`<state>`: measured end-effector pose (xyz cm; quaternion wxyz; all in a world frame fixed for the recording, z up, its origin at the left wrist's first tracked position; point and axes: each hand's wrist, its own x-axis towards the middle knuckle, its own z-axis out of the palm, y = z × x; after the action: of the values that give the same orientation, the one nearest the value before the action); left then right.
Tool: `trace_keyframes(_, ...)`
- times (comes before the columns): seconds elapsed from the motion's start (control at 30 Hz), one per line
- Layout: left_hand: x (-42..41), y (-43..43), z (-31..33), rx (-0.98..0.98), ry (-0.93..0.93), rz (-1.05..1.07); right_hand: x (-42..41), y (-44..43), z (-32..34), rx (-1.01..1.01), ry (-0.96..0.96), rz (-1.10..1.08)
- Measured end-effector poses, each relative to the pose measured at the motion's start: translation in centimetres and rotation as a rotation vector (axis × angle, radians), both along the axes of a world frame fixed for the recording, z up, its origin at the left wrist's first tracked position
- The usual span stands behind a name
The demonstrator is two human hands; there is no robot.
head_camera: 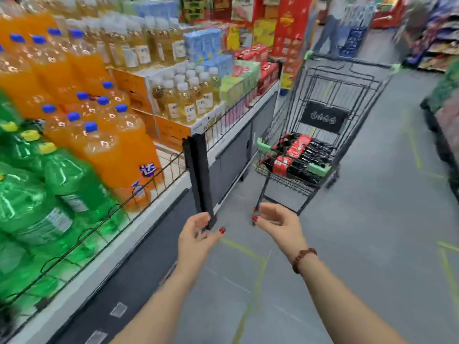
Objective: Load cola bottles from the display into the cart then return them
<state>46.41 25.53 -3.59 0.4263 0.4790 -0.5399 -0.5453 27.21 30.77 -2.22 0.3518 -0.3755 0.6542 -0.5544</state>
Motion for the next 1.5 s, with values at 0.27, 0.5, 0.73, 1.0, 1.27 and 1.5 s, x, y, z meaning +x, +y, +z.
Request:
trace_keyframes(0.27, -13.8, -4.0, -0.3, 0.01, 0.006, -0.262, -11.5, 1.7, -1.6, 0.041, -0.066, -0.319)
trace_keyframes(0.5, -23.8, -12.7, -0.6, 0.023, 0.058, -0.343, -20.1, -3.7, -2.3, 0.05, -0.078, -0.474)
trace_keyframes(0.73, -31.9, -21.9, -1.4, 0.086, 0.023, -0.408, -27.3, -9.7, -2.9, 0.116, -0.077, -0.544)
trace_keyframes(1.0, -39.6, -27.7, -4.2, 0.202, -0.022, -0.327, -36.1, -16.6, -4.8, 0.17, -0.055, -0.462)
trace_keyframes(1.27, -47.9, -33.3, -6.2, 0.301, -0.096, -0.084, -47.4, -25.4, -6.8, 0.212, -0.09, -0.243)
trace_keyframes(1.5, -53.5, -36.3, -8.7, 0.506, -0.121, 0.125, -52.7, -30.3, -9.6, 0.332, -0.128, -0.081)
